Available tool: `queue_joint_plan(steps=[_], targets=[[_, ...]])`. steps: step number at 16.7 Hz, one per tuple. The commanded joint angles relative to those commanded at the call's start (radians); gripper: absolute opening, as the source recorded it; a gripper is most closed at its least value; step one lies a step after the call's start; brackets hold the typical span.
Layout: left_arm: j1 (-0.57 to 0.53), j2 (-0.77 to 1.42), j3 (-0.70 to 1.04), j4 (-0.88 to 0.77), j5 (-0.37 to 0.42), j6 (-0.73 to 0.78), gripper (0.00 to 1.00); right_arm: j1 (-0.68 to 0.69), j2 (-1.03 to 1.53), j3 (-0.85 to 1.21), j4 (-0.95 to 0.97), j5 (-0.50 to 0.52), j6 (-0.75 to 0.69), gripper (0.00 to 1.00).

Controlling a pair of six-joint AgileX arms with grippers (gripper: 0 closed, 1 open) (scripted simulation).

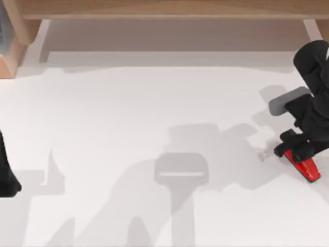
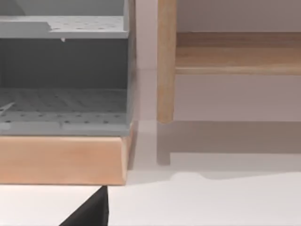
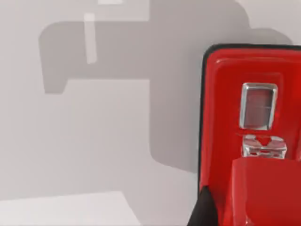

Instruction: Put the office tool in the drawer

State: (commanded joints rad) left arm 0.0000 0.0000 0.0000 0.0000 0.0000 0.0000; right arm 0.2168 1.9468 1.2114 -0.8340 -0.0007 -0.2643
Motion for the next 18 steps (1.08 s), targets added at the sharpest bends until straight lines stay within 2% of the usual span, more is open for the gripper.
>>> queue_joint_plan(steps=[4,12,18], targets=[[0.000,0.000,0.000,0.000,0.000,0.000,1.00,-0.001,-0.030,0.033,-0.078,0.000,0.000,0.00],[0.000,0.000,0.000,0.000,0.000,0.000,1.00,-0.011,-0.056,0.070,-0.091,0.002,-0.005,0.00],[0.000,0.000,0.000,0.000,0.000,0.000,1.00,-0.133,-0.076,0.368,-0.168,0.024,-0.046,0.00]])
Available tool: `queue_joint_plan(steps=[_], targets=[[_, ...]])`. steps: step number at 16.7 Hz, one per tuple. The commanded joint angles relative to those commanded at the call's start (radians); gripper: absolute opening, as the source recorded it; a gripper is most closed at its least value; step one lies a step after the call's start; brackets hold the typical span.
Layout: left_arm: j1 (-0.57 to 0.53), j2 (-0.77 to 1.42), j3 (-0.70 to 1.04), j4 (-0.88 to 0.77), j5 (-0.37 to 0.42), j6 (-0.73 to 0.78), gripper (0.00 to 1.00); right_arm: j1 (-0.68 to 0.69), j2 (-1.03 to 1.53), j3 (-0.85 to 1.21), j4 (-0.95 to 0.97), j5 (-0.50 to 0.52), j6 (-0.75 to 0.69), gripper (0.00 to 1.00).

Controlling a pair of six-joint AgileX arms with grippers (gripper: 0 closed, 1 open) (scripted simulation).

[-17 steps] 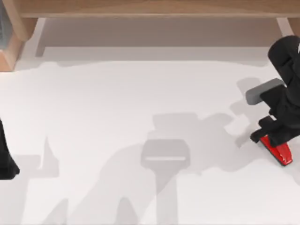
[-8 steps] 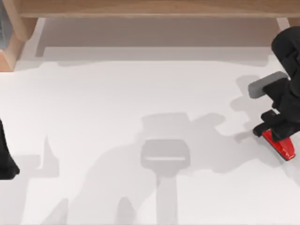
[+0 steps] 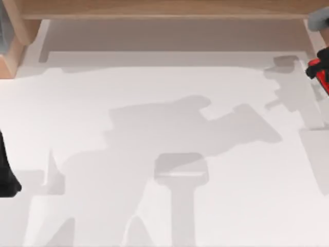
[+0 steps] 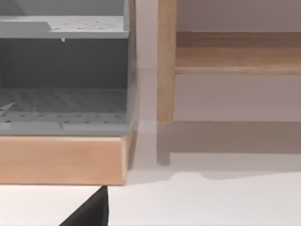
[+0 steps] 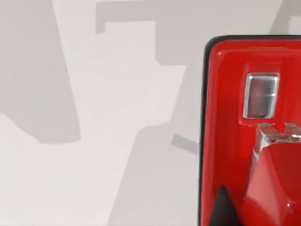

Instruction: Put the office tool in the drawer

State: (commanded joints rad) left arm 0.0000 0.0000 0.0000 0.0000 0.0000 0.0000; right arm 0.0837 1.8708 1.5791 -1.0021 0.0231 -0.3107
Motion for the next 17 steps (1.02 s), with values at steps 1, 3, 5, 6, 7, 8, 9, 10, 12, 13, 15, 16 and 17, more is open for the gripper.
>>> queue_joint_plan(steps=[1,3,5,6,7,8,9,10,12,13,15,16,17], targets=[[0.000,0.000,0.000,0.000,0.000,0.000,1.00,-0.031,0.010,0.067,-0.020,0.005,-0.009,0.00],[0.000,0.000,0.000,0.000,0.000,0.000,1.00,-0.101,0.048,0.203,-0.066,0.017,-0.027,0.00],[0.000,0.000,0.000,0.000,0.000,0.000,1.00,-0.175,0.110,0.335,-0.118,0.029,-0.045,0.00],[0.000,0.000,0.000,0.000,0.000,0.000,1.00,-0.212,0.150,0.398,-0.146,0.035,-0.054,0.00],[0.000,0.000,0.000,0.000,0.000,0.000,1.00,-0.250,0.195,0.459,-0.175,0.041,-0.062,0.00],[0.000,0.000,0.000,0.000,0.000,0.000,1.00,-0.285,0.244,0.517,-0.203,0.046,-0.068,0.00],[0.000,0.000,0.000,0.000,0.000,0.000,1.00,-0.318,0.297,0.574,-0.230,0.049,-0.074,0.00],[0.000,0.000,0.000,0.000,0.000,0.000,1.00,-0.348,0.350,0.628,-0.257,0.051,-0.078,0.00],[0.000,0.000,0.000,0.000,0.000,0.000,1.00,-0.396,0.459,0.730,-0.308,0.049,-0.082,0.00],[0.000,0.000,0.000,0.000,0.000,0.000,1.00,-0.414,0.512,0.777,-0.332,0.046,-0.082,0.00],[0.000,0.000,0.000,0.000,0.000,0.000,1.00,-0.438,0.610,0.861,-0.380,0.034,-0.077,0.00],[0.000,0.000,0.000,0.000,0.000,0.000,1.00,-0.445,0.652,0.897,-0.405,0.026,-0.072,0.00],[0.000,0.000,0.000,0.000,0.000,0.000,1.00,-0.449,0.689,0.929,-0.430,0.019,-0.066,0.00]])
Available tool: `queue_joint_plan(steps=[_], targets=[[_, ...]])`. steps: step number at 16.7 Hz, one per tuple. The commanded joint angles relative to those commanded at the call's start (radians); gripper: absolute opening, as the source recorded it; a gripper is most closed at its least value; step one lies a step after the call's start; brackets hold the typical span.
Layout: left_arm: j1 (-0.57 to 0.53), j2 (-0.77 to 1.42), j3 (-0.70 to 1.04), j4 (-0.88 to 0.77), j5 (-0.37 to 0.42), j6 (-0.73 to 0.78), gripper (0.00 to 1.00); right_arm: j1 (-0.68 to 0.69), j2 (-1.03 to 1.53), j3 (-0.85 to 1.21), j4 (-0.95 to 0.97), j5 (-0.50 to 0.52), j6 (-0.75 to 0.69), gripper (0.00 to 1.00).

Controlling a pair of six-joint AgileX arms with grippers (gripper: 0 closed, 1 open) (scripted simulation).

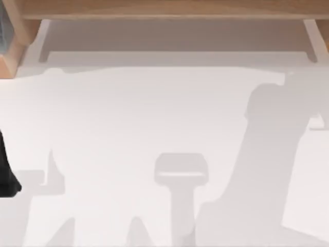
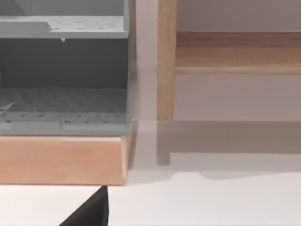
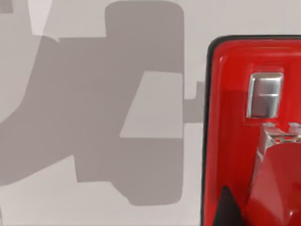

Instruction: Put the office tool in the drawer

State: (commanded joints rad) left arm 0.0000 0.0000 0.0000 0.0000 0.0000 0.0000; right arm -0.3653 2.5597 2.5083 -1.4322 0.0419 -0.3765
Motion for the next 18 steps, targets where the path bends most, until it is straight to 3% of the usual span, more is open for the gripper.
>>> queue_joint_plan(steps=[11,18], targets=[[0.000,0.000,0.000,0.000,0.000,0.000,1.00,-0.002,0.099,0.102,-0.095,-0.025,0.033,0.00],[0.000,0.000,0.000,0.000,0.000,0.000,1.00,-0.046,-0.067,0.137,-0.095,-0.085,0.123,0.00]])
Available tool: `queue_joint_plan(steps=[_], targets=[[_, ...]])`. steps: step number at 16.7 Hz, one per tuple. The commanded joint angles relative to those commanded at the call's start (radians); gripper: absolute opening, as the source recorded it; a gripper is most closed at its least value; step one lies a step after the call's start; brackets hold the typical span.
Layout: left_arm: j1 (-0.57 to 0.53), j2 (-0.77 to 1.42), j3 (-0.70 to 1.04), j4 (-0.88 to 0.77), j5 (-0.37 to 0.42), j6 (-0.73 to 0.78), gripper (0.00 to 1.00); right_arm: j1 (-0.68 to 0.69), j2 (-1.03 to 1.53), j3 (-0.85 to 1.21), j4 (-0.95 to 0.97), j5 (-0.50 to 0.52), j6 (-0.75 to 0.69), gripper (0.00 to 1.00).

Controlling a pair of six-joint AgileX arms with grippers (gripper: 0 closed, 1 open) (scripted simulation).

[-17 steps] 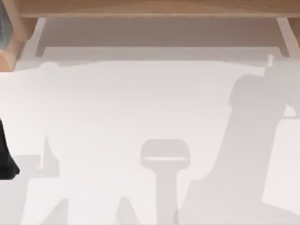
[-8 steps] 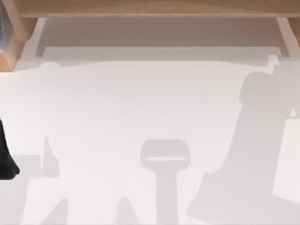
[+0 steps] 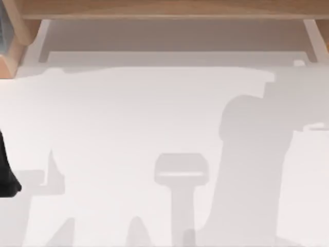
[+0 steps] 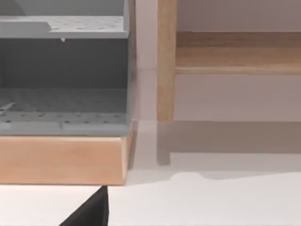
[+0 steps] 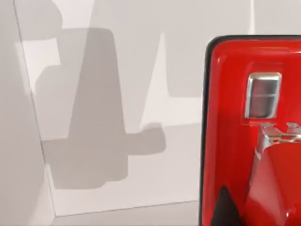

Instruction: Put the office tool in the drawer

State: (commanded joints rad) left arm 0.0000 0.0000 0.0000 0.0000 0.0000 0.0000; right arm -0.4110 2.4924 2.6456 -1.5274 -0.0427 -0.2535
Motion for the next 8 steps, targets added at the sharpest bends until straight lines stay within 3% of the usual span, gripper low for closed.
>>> queue_joint_plan(steps=[8], targets=[[0.000,0.000,0.000,0.000,0.000,0.000,1.00,0.032,0.107,-0.081,0.056,0.035,-0.059,0.00]])
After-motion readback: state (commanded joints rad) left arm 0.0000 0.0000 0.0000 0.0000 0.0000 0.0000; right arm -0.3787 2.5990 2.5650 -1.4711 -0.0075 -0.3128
